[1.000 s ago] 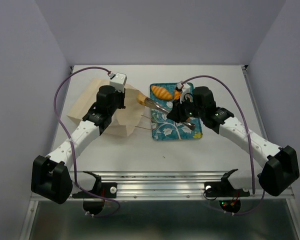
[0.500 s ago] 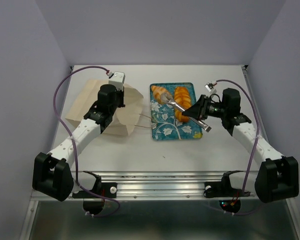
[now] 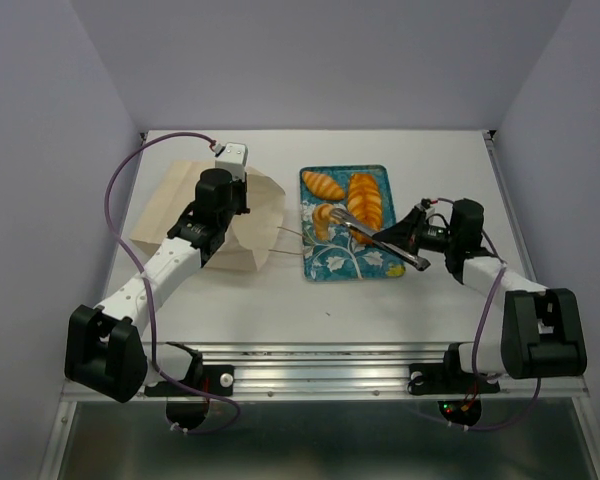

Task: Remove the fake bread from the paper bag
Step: Place the fake bread in the container.

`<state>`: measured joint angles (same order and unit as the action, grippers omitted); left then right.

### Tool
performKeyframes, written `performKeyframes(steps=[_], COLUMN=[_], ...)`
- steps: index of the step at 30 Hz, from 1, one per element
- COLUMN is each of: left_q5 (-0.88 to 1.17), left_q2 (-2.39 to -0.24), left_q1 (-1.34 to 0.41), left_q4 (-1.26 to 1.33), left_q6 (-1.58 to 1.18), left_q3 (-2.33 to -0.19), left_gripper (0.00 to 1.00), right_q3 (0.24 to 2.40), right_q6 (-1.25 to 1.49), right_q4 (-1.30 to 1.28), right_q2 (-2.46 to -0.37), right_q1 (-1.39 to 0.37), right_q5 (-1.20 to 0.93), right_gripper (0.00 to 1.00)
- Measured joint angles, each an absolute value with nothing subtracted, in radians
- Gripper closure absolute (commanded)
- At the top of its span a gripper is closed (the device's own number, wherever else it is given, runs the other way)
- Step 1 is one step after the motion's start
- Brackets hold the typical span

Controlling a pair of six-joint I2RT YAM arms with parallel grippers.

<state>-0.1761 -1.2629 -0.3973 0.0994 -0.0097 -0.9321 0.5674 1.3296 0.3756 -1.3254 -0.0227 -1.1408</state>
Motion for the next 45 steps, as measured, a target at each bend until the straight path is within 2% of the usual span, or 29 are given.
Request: performKeyframes(steps=[9, 11, 12, 17, 18, 21, 24, 36, 40, 45], left_q5=[-0.189, -0.190, -0.192, -0.192, -0.192, -0.192, -0.193, -0.215, -0.234, -0.244], left_q2=[-1.263, -1.263, -1.263, -1.263, -1.263, -1.263, -1.263, -1.263, -1.263, -1.264], left_q1=[-0.397, -0.397, -0.397, -0.397, -0.397, -0.397, -0.397, -0.397, -0.397, -0.394], left_q4=[0.098, 0.097, 0.097, 0.089, 0.088, 0.084, 0.084, 0.069, 0.067, 0.062], left_q6=[-0.010, -0.010, -0.010, -0.009, -0.009, -0.009, -0.002, 0.029, 0.031, 0.038], left_q3=[-0.932, -0.932, -0.932, -0.932, -0.932, -0.932, -0.932, -0.947, -0.953, -0.963], left_gripper=[1.00, 1.00, 1.00, 1.00, 1.00, 1.00, 1.00, 1.00, 1.00, 1.00], right_q3=[0.472, 0.464, 0.463, 0.470, 0.476, 0.496, 0.510, 0.541, 0.574, 0.618], right_q6=[1.412, 1.414, 1.414, 1.409, 1.406, 1.394, 1.390, 1.328, 1.262, 1.177], right_q4=[0.402, 0.402, 0.403, 0.421, 0.423, 0.423, 0.422, 0.382, 0.300, 0.200], right_q2=[-1.402, -1.441, -1.450, -1.505, -1.516, -1.538, -1.539, -1.517, -1.462, -1.398], right_q1=[-0.023, -0.023, -0.023, -0.019, -0.019, -0.001, 0.032, 0.092, 0.099, 0.105], right_q5=[-1.187, -1.188, -1.191, -1.206, -1.206, -1.210, -1.208, -1.203, -1.193, -1.168], right_gripper=[0.95, 0.85, 0.73, 0.57, 0.57, 0.47, 0.42, 0.43, 0.47, 0.47])
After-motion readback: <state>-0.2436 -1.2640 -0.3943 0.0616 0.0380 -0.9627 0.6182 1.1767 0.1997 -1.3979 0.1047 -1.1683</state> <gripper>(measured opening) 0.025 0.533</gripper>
